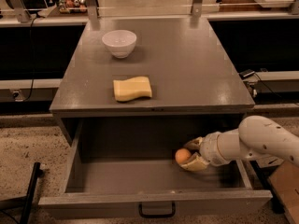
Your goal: Pick orange from top drawer and place on counter
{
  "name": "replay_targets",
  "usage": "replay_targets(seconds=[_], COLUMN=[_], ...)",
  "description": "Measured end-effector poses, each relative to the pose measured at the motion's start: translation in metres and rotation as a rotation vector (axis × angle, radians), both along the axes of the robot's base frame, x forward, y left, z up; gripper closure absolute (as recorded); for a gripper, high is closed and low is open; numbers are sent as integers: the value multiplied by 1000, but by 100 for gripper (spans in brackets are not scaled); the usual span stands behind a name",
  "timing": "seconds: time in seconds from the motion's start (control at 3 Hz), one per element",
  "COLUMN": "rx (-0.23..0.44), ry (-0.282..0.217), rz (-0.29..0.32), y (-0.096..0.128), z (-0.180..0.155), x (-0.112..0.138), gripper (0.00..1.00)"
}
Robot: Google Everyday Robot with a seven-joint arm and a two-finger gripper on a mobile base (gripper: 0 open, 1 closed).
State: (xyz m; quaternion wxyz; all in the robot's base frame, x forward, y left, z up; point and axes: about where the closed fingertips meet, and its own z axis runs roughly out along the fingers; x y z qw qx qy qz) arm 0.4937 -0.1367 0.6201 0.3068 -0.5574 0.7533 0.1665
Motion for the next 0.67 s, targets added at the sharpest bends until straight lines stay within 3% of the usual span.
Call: replay_targets(seconds=[0.33,0.67], rx=[104,232], ry=[-35,-121], rz=[25,66], y=[-2,-12], z=[27,79], x=[0,-8], gripper=[100,100])
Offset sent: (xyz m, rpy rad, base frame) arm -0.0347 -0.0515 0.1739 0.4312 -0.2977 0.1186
